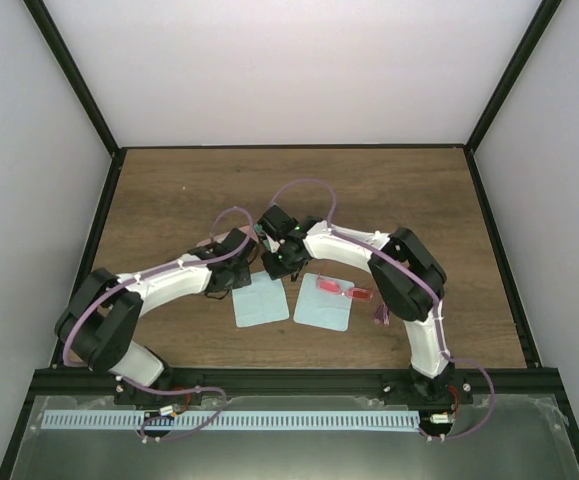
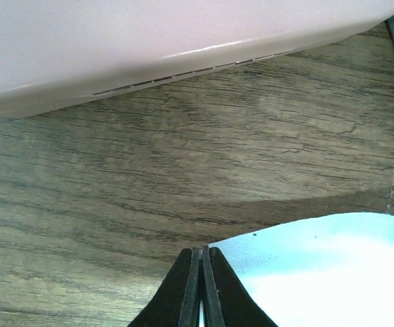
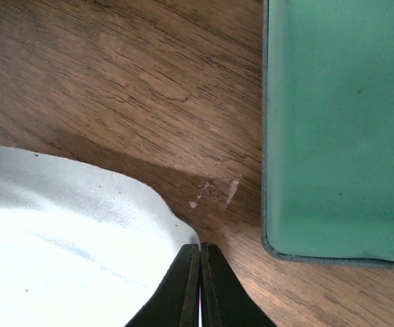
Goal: Organize the sunglasses
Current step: Fold the glasses cleaning cloth at the center of the board.
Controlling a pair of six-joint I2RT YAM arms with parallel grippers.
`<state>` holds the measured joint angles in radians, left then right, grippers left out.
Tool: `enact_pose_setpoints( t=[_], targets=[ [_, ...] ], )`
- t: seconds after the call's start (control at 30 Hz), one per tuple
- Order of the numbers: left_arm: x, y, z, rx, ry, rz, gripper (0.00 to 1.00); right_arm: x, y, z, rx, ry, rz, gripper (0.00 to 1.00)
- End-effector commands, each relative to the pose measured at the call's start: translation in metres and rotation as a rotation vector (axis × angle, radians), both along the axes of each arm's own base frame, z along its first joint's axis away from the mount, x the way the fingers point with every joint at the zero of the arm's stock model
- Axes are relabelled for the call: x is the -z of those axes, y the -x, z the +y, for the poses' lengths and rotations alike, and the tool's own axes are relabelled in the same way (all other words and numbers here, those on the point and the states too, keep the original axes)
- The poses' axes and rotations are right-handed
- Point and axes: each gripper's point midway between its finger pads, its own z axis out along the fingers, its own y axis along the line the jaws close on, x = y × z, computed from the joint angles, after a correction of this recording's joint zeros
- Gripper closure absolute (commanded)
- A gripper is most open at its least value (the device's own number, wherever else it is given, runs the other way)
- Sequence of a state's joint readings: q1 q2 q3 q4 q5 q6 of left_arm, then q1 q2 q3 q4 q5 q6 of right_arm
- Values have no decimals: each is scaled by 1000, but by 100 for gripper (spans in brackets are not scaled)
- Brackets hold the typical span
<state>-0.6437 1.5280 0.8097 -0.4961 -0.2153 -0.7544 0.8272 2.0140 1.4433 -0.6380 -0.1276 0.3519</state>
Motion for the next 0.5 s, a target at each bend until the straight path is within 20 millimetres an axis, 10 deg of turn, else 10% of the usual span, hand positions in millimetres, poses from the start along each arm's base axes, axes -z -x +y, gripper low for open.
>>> enact_pose_setpoints(
  t=[0.0, 0.47],
  targets=[
    [-6, 3, 2, 1, 12, -10, 96, -21, 1, 2, -12, -35, -35, 99],
    [-2, 15, 2, 18, 33, 13, 96, -20, 17, -5, -23, -32, -22, 99]
  ],
)
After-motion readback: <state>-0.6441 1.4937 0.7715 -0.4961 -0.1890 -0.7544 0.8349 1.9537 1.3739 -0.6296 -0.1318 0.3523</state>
